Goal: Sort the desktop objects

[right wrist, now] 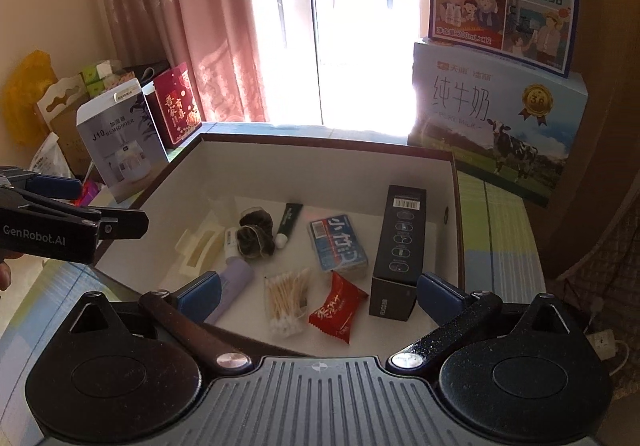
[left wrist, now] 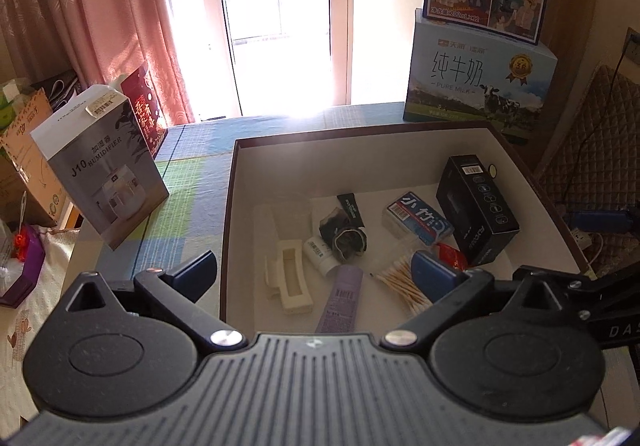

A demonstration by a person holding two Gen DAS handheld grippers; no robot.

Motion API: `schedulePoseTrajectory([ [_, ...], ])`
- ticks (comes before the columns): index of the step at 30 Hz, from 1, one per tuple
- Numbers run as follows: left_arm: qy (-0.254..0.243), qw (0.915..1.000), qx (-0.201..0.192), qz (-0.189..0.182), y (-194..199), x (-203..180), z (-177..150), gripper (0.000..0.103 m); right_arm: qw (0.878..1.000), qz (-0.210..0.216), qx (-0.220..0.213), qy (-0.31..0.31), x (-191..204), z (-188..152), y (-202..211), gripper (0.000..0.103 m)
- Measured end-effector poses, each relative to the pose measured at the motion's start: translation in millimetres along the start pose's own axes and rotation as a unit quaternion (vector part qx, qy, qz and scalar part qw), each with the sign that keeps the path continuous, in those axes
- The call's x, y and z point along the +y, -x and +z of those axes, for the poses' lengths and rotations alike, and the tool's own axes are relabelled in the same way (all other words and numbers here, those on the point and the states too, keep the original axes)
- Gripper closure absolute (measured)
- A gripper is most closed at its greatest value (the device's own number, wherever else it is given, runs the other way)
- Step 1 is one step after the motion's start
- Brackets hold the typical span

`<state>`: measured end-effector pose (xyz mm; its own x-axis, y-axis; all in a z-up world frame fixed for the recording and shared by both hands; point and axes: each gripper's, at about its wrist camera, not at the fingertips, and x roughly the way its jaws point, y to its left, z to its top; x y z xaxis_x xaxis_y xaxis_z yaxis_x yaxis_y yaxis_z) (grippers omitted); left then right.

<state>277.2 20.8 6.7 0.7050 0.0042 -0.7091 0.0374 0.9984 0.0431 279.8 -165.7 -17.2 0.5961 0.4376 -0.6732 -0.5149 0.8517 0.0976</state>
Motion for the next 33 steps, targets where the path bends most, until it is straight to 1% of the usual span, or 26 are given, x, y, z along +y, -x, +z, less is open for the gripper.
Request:
schedulePoseTrajectory([
  [8,0.007,0.9999,-0.012,0.007,39,-6,-18,0.001,1.0,0.002,-0.018,-0.013,4,-18,40,0.002],
  [14,-0.004,0.9992,-0.019,0.035,67,-15,-31,0.001,0.999,-0.003,-0.032,-0.011,7,-27,67,0.002],
  [17,0.0,0.9993,-0.021,0.032,80,-19,-38,0.001,0.999,-0.003,-0.036,-0.008,9,-32,80,0.002],
  [24,0.006,0.9994,-0.021,0.027,103,-29,-55,0.001,0.999,-0.001,-0.036,-0.002,11,-47,104,0.002],
  [33,0.016,0.999,-0.018,0.038,124,-35,-72,0.001,1.0,0.007,-0.025,0.007,13,-67,122,0.002],
])
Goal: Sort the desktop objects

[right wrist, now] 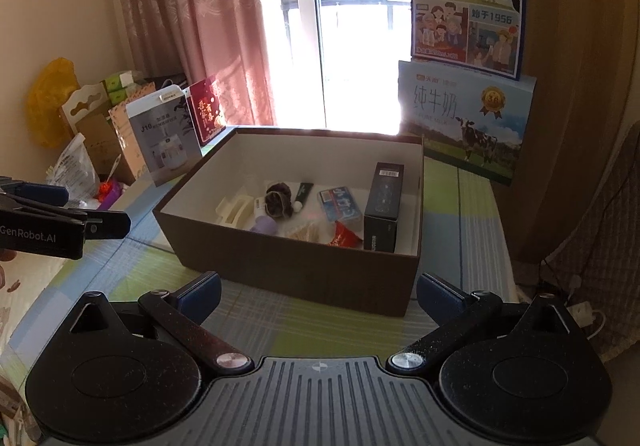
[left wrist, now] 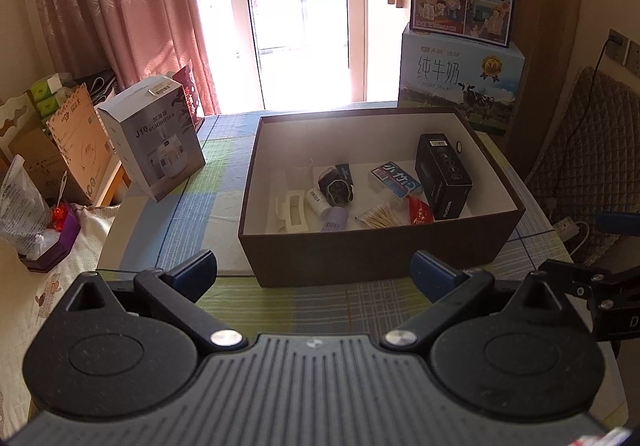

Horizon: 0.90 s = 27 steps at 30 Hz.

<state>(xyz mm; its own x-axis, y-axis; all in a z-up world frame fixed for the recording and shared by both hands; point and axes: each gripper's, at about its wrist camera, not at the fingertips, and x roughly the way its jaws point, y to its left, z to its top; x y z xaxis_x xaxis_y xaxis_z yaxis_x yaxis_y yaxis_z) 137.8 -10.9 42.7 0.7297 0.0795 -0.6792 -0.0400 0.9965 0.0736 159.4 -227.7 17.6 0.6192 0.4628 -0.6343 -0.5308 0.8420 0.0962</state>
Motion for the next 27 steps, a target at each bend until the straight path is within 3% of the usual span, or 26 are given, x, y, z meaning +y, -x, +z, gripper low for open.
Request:
schedulePoseTrajectory([
  [27,-0.009,0.9987,0.05,-0.001,30,-35,-60,0.001,0.999,0.03,0.014,0.028,14,-42,34,0.002],
])
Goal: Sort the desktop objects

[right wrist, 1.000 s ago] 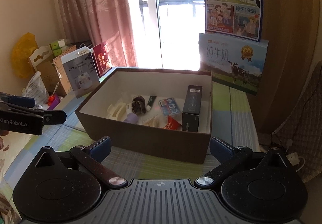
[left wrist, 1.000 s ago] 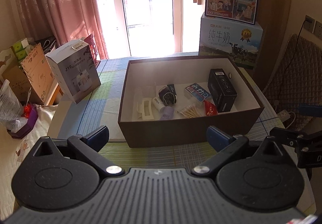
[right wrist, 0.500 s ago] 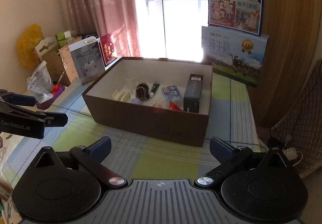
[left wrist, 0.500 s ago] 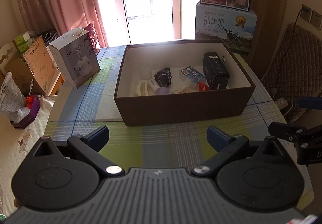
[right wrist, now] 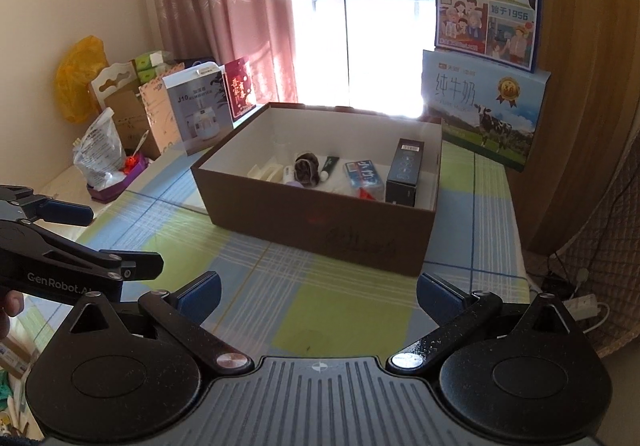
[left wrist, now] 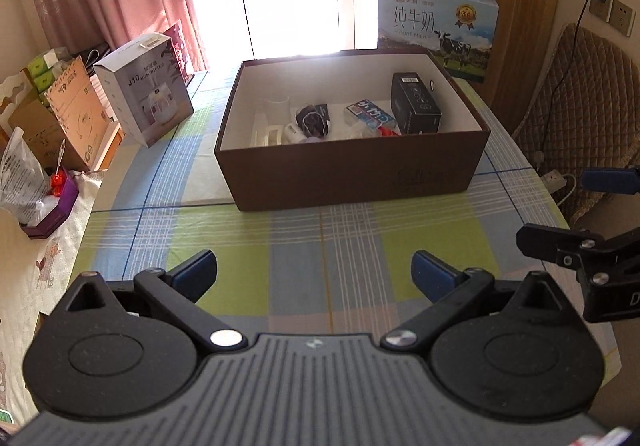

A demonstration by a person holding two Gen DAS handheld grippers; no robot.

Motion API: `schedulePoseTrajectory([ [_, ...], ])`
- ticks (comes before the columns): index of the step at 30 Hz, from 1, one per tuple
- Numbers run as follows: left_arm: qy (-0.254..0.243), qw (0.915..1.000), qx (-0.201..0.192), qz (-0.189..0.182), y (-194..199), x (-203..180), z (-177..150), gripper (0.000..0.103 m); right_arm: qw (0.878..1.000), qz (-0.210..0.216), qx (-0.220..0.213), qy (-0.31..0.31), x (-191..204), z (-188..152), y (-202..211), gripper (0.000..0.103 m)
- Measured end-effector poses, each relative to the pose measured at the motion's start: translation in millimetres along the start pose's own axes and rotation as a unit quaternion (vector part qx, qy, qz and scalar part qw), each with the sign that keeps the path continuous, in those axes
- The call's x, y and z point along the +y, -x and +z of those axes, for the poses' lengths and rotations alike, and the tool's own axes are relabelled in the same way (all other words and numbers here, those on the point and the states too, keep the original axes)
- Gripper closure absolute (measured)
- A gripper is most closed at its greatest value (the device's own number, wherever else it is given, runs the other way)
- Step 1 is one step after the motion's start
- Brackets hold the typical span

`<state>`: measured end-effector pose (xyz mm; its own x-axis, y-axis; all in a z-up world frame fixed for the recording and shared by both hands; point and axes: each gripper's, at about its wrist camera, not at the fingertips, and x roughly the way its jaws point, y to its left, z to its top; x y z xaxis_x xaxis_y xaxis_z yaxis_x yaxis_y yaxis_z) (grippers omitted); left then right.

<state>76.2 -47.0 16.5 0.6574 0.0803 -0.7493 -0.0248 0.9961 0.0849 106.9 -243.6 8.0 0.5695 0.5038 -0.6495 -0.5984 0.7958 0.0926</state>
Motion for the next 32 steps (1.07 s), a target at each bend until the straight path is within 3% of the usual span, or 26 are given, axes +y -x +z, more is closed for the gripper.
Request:
schedulePoseTrajectory([
  [32,0.005,0.9998,0.021,0.002,-8,-3,-15,0.001,0.999,-0.006,0.03,-0.012,-2,-20,-5,0.002],
])
